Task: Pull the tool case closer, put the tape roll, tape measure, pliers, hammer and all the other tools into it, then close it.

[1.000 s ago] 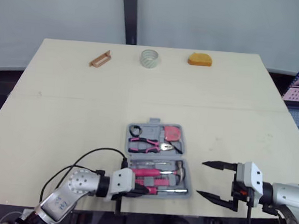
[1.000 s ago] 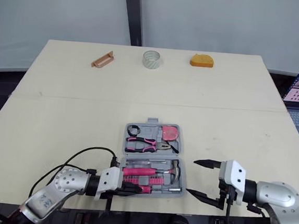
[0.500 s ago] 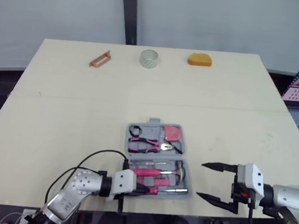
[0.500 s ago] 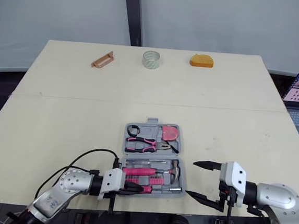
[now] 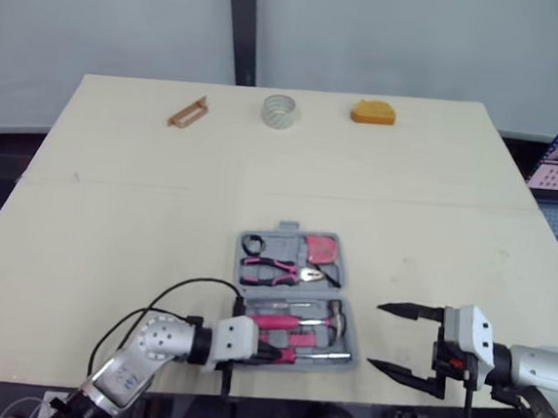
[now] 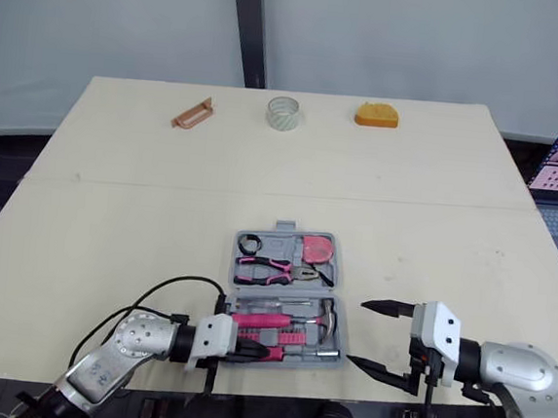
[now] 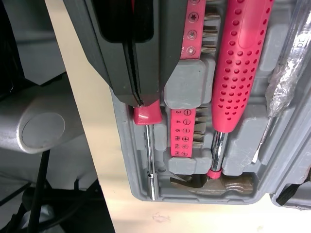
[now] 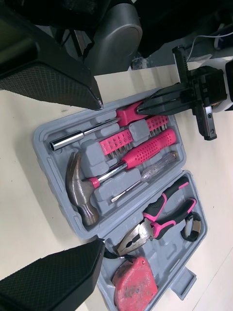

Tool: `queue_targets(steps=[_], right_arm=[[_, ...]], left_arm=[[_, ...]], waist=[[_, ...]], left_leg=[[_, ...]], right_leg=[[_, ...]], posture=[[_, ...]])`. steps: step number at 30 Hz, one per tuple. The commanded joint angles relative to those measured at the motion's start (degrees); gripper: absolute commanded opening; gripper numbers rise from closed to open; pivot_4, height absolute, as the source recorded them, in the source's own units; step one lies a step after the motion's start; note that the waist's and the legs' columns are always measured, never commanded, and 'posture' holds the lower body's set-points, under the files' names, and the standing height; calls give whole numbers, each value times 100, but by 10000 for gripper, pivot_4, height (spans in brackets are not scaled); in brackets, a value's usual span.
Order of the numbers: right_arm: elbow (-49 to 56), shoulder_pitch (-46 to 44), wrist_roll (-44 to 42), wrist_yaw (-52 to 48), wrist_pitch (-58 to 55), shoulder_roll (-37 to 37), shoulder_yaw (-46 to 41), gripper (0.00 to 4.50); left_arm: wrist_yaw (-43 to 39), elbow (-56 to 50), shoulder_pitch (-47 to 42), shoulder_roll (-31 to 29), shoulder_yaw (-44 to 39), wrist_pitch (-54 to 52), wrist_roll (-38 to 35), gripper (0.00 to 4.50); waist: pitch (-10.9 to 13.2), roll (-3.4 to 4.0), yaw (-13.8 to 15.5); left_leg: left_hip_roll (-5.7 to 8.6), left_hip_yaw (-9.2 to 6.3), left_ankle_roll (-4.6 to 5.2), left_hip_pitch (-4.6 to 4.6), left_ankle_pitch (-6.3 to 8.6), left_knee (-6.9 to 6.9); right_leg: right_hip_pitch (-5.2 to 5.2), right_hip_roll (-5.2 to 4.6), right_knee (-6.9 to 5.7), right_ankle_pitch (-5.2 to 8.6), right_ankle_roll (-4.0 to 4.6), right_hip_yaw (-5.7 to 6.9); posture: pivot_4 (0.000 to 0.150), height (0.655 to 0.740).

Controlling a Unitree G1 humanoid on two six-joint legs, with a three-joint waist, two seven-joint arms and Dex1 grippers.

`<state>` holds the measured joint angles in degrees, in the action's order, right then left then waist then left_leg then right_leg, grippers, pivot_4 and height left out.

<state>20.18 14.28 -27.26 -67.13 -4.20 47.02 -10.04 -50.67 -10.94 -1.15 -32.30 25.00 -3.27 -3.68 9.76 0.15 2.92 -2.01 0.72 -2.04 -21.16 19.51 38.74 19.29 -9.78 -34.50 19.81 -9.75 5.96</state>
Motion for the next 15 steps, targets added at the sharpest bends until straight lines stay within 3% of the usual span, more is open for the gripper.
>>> queue_targets(steps=[1,9,12,15], right_arm=[[189,44,-77,45,46,17,-228,45000],[291,108,-94,89,-23,40,-281,45000],[322,108,-92,94,-59,33,-294,45000],[340,83,-76,109,-97,21,-279,45000]], left_arm=[[27,239,211,-179,333,-612,523,588],[100,314,245,-170,459,-965,608,588],[105,417,264,-169,432,-997,539,588],[63,510,310,-174,380,-1036,422,588]], waist=[[-13,10,0],[-67,48,-2],[-75,46,-9],[-86,54,-12]], left_leg=[[0,0,0,1,0,-1],[0,0,1,21,1,-14],[0,6,1,89,2,-55],[0,7,0,98,3,-66]], right_leg=[[-1,0,1,0,0,0],[-22,0,15,0,0,1],[-87,0,48,0,0,1],[-93,0,57,1,0,1]], posture=[[1500,7400],[1500,7400],[1500,7400],[1500,7400]])
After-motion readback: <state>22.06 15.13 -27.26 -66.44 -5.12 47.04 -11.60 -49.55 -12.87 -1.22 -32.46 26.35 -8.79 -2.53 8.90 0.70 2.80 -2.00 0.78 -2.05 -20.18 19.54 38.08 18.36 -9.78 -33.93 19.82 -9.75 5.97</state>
